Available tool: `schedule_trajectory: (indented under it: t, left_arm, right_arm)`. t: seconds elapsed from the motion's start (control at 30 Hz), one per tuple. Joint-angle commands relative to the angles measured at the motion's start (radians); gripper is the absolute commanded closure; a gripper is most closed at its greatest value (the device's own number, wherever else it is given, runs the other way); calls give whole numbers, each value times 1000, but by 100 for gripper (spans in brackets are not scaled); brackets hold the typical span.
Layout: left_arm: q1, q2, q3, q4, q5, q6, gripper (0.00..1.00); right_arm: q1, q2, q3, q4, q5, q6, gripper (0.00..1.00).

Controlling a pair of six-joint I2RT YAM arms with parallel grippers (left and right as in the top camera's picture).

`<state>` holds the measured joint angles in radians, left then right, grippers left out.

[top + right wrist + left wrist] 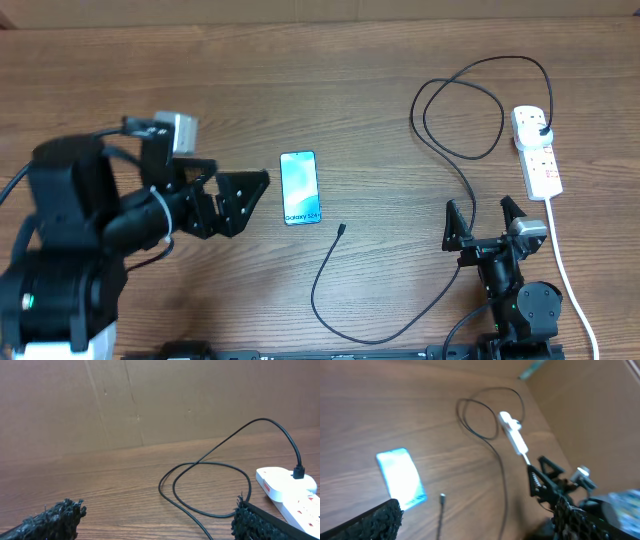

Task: Plug charger to phone and switch on socket
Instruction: 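Move the left gripper over the smartphone and lower onto it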

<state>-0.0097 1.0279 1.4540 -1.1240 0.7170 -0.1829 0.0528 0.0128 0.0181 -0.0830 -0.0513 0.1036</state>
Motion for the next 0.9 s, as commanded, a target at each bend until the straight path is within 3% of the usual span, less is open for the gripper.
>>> schedule_trajectory:
  t: [0.0, 0.07, 0.13, 0.2, 0.27, 0.37, 0.4, 0.43, 0.47, 0.53, 0.6, 0.87]
  left_arm:
    - [-2, 50, 23, -11, 118, 23, 12]
    - [-2, 80, 21, -41, 113, 23, 56]
    - [-4, 112, 16, -64, 109, 23, 86]
    - [-5, 143, 4, -86, 96, 23, 93]
    - [-11, 168, -18, -101, 70, 23, 93]
    - [-32, 201, -56, -122, -14, 14, 83]
    - [-40, 209, -70, -128, -47, 1, 72]
    - [-51, 216, -89, -134, -87, -16, 52]
    - [-62, 221, -106, -139, -123, -30, 39]
    - [-91, 229, -148, -149, -185, -35, 23]
    - [-120, 234, -193, -147, -229, -43, 0]
    - [-217, 277, -329, -113, -512, -256, 0]
  right_arm:
    - [-3, -10, -10, 2, 5, -8, 0]
    - [-3, -10, -10, 2, 5, -8, 0]
    - [-3, -10, -10, 2, 5, -8, 0]
    - [-3, -10, -10, 2, 5, -8, 0]
    - [-3, -10, -10, 2, 5, -8, 0]
    - [-3, -10, -10, 2, 5, -8, 0]
    - [-3, -10, -10, 2, 5, -8, 0]
    - [-3, -10, -10, 2, 5, -8, 0]
    - [-3, -10, -10, 2, 5, -8, 0]
    - [-3, -10, -10, 2, 5, -8, 0]
    - [-3, -10, -10, 2, 5, -8, 0]
    - [-3, -10, -10, 2, 5, -8, 0]
